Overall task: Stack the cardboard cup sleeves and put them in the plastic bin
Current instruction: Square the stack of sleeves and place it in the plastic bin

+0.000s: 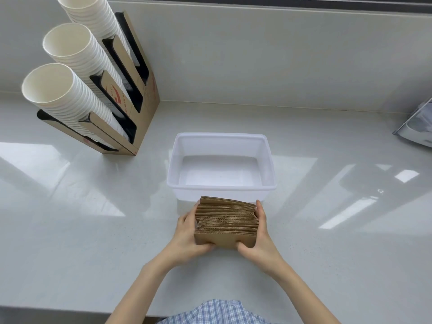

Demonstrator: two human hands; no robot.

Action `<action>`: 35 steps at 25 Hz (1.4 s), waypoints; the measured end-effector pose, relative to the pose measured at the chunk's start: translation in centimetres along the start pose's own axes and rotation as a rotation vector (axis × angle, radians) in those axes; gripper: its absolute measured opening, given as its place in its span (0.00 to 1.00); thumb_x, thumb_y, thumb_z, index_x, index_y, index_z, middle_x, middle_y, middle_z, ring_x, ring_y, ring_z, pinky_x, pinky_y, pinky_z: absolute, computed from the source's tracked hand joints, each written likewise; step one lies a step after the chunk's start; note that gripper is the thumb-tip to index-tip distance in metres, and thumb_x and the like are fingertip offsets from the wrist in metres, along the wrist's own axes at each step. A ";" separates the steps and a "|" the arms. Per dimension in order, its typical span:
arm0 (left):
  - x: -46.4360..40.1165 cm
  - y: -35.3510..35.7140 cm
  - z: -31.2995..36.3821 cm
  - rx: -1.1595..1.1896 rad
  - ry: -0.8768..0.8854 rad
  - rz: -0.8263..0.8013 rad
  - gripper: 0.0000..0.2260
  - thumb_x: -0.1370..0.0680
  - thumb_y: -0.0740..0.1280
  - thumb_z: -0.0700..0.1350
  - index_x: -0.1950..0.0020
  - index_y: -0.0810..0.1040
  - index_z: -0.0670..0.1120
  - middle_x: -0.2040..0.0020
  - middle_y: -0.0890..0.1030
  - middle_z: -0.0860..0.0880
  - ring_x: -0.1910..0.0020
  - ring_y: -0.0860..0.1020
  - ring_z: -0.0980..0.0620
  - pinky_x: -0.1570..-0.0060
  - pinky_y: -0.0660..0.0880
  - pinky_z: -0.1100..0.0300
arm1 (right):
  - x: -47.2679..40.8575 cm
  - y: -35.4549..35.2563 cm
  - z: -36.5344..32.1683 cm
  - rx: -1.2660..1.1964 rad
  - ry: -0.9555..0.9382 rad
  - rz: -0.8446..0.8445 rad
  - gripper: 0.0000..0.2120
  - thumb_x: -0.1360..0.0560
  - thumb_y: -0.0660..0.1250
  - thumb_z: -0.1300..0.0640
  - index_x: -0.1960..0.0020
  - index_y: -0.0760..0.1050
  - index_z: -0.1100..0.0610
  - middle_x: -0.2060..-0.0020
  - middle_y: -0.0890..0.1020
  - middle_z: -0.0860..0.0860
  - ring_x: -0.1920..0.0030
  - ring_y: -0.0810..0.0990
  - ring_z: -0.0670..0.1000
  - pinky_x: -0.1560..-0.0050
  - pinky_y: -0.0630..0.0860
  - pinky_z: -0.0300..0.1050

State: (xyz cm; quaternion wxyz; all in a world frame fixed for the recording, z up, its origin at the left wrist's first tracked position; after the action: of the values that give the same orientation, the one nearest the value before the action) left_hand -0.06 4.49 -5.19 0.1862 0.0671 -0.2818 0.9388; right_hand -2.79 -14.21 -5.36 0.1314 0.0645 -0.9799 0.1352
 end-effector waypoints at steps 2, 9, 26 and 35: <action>0.0 -0.1 -0.3 -0.060 -0.010 -0.008 0.48 0.45 0.64 0.60 0.28 0.49 0.51 0.36 0.60 0.60 0.32 0.54 0.53 0.35 0.55 0.62 | 0.1 0.0 0.2 0.015 0.000 -0.005 0.46 0.31 0.67 0.67 0.36 0.37 0.35 0.35 0.59 0.35 0.35 0.65 0.36 0.38 0.60 0.25; 0.1 0.2 -0.4 -0.137 -0.076 0.059 0.52 0.47 0.63 0.63 0.28 0.47 0.48 0.28 0.59 0.48 0.29 0.53 0.50 0.32 0.53 0.59 | 0.2 0.1 -0.1 0.062 -0.035 0.000 0.48 0.34 0.69 0.61 0.38 0.34 0.33 0.34 0.62 0.41 0.32 0.66 0.44 0.34 0.61 0.32; -0.7 -0.8 1.7 -0.231 0.019 0.070 0.48 0.47 0.61 0.64 0.30 0.55 0.48 0.41 0.66 0.53 0.35 0.63 0.49 0.33 0.55 0.56 | 0.1 -0.5 -0.9 0.137 -0.063 0.064 0.44 0.32 0.68 0.65 0.27 0.44 0.50 0.41 0.63 0.41 0.42 0.66 0.33 0.49 0.57 0.12; -1.0 -0.6 0.7 -0.269 -0.068 -0.005 0.48 0.49 0.59 0.64 0.31 0.55 0.48 0.38 0.67 0.50 0.32 0.61 0.47 0.30 0.51 0.55 | -0.5 -0.9 -0.6 0.251 -0.064 -0.027 0.46 0.32 0.68 0.63 0.32 0.38 0.41 0.31 0.63 0.48 0.33 0.66 0.46 0.39 0.59 0.27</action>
State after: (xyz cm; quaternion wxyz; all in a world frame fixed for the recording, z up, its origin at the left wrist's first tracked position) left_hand 1.08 4.26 -4.53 0.1862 0.0739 -0.4112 0.8893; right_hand -2.03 -14.86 -4.71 0.0929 0.0980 -0.9581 0.2527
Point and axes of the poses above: each hand's wrist, its own x-axis away from the middle knuckle, its own y-axis out of the palm, z = x × y, the point moved 2 cm from there along -x, towards the middle knuckle
